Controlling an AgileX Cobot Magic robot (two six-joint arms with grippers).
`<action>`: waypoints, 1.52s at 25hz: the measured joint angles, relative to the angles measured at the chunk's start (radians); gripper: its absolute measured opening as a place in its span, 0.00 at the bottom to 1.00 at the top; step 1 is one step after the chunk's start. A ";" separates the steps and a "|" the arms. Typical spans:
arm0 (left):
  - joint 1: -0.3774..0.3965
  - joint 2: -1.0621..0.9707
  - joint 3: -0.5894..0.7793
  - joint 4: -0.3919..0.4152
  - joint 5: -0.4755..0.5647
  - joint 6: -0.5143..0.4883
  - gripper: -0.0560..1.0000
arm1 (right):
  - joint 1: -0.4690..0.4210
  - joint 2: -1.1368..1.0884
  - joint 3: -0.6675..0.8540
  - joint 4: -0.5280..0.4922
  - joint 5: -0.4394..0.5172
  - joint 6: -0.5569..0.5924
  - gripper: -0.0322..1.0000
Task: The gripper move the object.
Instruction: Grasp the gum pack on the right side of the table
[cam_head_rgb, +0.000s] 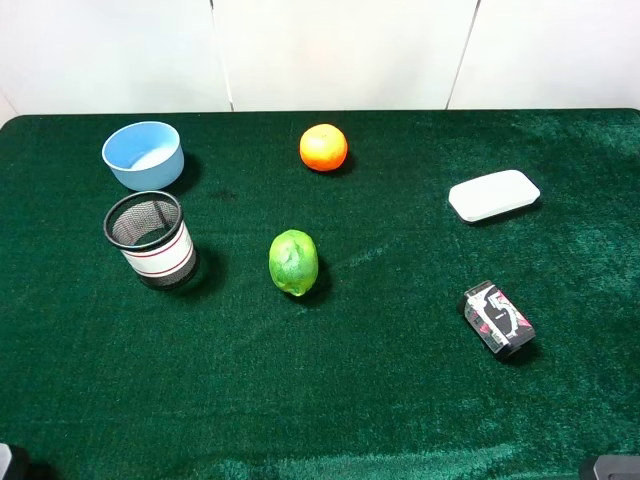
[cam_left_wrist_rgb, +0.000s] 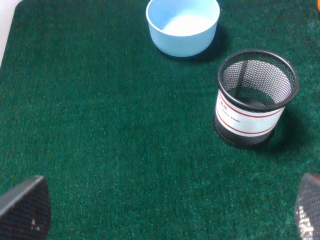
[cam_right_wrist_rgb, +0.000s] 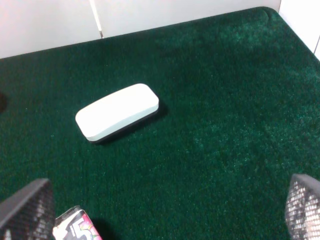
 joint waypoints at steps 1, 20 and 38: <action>0.000 0.000 0.000 0.000 0.000 0.000 0.99 | 0.000 0.000 0.000 0.000 0.000 0.000 0.70; 0.000 0.000 0.000 0.000 0.000 0.000 0.99 | 0.000 0.016 -0.023 0.057 0.002 -0.088 0.70; 0.000 0.000 0.000 0.000 0.000 0.000 0.99 | 0.202 0.576 -0.190 0.198 0.100 -0.283 0.70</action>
